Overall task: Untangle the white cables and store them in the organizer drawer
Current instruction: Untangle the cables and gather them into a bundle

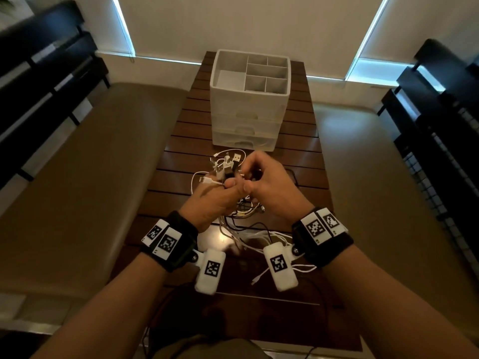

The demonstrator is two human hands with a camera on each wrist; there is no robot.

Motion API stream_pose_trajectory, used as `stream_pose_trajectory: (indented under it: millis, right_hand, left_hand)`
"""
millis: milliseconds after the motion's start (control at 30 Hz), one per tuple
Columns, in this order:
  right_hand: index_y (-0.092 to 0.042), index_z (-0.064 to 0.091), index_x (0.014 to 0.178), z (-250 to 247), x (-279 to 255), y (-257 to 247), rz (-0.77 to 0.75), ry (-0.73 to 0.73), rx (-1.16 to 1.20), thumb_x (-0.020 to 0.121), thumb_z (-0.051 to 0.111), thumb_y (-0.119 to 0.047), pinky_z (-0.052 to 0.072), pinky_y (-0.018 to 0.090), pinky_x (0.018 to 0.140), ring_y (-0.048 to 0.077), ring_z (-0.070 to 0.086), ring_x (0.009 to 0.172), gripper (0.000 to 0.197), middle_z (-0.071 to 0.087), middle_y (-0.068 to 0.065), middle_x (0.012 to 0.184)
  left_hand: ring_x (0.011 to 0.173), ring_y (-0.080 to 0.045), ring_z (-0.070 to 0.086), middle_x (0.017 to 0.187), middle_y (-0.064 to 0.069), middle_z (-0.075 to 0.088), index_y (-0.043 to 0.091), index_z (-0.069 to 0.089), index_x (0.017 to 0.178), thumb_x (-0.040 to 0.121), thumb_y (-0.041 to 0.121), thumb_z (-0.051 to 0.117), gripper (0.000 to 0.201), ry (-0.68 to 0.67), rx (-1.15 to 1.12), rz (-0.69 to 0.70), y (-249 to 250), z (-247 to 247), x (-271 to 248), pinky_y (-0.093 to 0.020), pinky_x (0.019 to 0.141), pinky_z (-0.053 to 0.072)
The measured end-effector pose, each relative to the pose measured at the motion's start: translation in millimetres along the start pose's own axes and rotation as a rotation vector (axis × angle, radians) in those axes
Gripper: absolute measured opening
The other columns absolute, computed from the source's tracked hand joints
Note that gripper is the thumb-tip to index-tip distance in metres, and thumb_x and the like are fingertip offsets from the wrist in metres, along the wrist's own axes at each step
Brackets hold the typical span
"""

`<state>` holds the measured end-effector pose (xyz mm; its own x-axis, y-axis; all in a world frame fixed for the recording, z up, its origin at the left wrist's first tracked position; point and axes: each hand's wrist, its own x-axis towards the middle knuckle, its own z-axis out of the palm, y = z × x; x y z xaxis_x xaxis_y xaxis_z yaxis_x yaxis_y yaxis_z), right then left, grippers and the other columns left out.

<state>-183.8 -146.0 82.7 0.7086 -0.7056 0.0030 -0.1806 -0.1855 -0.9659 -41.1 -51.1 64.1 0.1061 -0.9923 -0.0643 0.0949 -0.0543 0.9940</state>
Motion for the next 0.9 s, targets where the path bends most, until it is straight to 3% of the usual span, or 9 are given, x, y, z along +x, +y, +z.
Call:
stream_pose_trajectory:
  millis: [133, 200, 300, 400, 467, 567, 667, 800, 900]
  right_hand:
    - [-0.012, 0.052, 0.107, -5.7, -4.1, -6.3, 0.044, -0.04, -0.012, 0.091, 0.077, -0.01, 0.056, 0.03, 0.059, 0.014, 0.059, 0.069, 0.029, 0.062, 0.012, 0.102]
    - [-0.008, 0.053, 0.11, -7.0, -8.2, -10.2, 0.021, -0.075, -0.014, 0.091, 0.079, -0.014, 0.059, 0.037, 0.067, 0.015, 0.061, 0.074, 0.033, 0.064, 0.008, 0.1]
    - [-0.002, 0.054, 0.113, -6.3, -13.3, -13.2, -0.001, -0.066, -0.006, 0.092, 0.079, -0.02, 0.058, 0.032, 0.076, 0.016, 0.061, 0.083, 0.037, 0.066, 0.008, 0.1]
    - [-0.001, 0.054, 0.114, -6.9, -16.3, -10.3, 0.036, -0.09, 0.035, 0.094, 0.076, -0.023, 0.058, 0.034, 0.079, 0.023, 0.064, 0.088, 0.037, 0.067, 0.021, 0.11]
    - [0.001, 0.054, 0.117, -8.2, -18.1, -8.4, 0.069, -0.116, 0.071, 0.096, 0.074, -0.023, 0.059, 0.04, 0.082, 0.032, 0.067, 0.092, 0.037, 0.069, 0.019, 0.109]
    - [-0.002, 0.059, 0.11, -10.2, -18.8, -11.0, 0.084, -0.101, 0.096, 0.099, 0.069, -0.018, 0.059, 0.029, 0.073, 0.022, 0.067, 0.083, 0.022, 0.069, 0.012, 0.099]
    - [-0.011, 0.064, 0.112, -11.0, -17.8, -12.5, 0.066, -0.087, 0.162, 0.102, 0.064, -0.017, 0.062, 0.042, 0.09, 0.024, 0.071, 0.098, 0.011, 0.069, 0.015, 0.115]
    - [-0.023, 0.05, 0.146, -5.6, -23.8, -17.5, 0.004, -0.126, 0.156, 0.098, 0.069, -0.033, 0.055, 0.041, 0.104, 0.015, 0.063, 0.126, 0.053, 0.063, -0.002, 0.137]
    - [-0.038, 0.022, 0.162, 4.4, -24.2, -26.9, -0.093, -0.106, -0.139, 0.086, 0.077, -0.055, 0.047, 0.033, 0.111, 0.006, 0.048, 0.139, 0.095, 0.041, -0.011, 0.156]
  left_hand:
    - [0.049, -0.001, 0.042, 0.059, 0.014, 0.054, 0.018, 0.058, 0.083, 0.097, 0.028, 0.071, 0.022, -0.094, 0.1, 0.031, 7.8, -1.9, -2.2, -0.016, 0.048, 0.037]
    - [0.051, -0.002, 0.046, 0.062, 0.012, 0.057, 0.015, 0.06, 0.081, 0.094, 0.023, 0.072, 0.019, -0.134, 0.131, 0.066, 14.2, -1.2, -3.5, -0.017, 0.05, 0.039]
    - [0.055, -0.011, 0.051, 0.064, 0.007, 0.055, 0.005, 0.058, 0.082, 0.09, 0.02, 0.079, 0.027, -0.166, 0.26, 0.123, 21.2, -2.7, -2.9, -0.022, 0.055, 0.042]
    - [0.055, 0.001, 0.056, 0.064, 0.016, 0.062, 0.027, 0.061, 0.087, 0.091, -0.001, 0.072, 0.03, -0.244, 0.335, 0.127, 29.1, -1.8, -1.6, -0.012, 0.056, 0.044]
    - [0.056, 0.003, 0.059, 0.068, 0.018, 0.065, 0.027, 0.064, 0.098, 0.093, -0.006, 0.07, 0.034, -0.285, 0.35, 0.095, 33.2, -0.7, -2.5, -0.01, 0.055, 0.045]
    - [0.056, 0.004, 0.058, 0.065, 0.02, 0.064, 0.014, 0.062, 0.095, 0.099, -0.003, 0.063, 0.017, -0.198, 0.395, 0.112, 33.3, -1.4, -4.4, -0.01, 0.055, 0.045]
    - [0.05, -0.001, 0.051, 0.056, 0.014, 0.056, 0.02, 0.061, 0.084, 0.107, 0.019, 0.056, 0.024, -0.009, 0.429, 0.183, 23.2, 8.4, -5.2, -0.018, 0.053, 0.042]
    - [0.057, -0.004, 0.054, 0.067, 0.01, 0.06, 0.019, 0.066, 0.093, 0.109, 0.021, 0.053, 0.02, 0.136, 0.254, 0.194, 16.3, 14.0, -2.6, -0.02, 0.056, 0.043]
    - [0.072, 0.0, 0.065, 0.093, -0.013, 0.068, 0.006, 0.065, 0.112, 0.105, 0.005, 0.057, 0.011, 0.034, 0.364, 0.05, 15.1, 13.5, -5.1, -0.021, 0.068, 0.053]
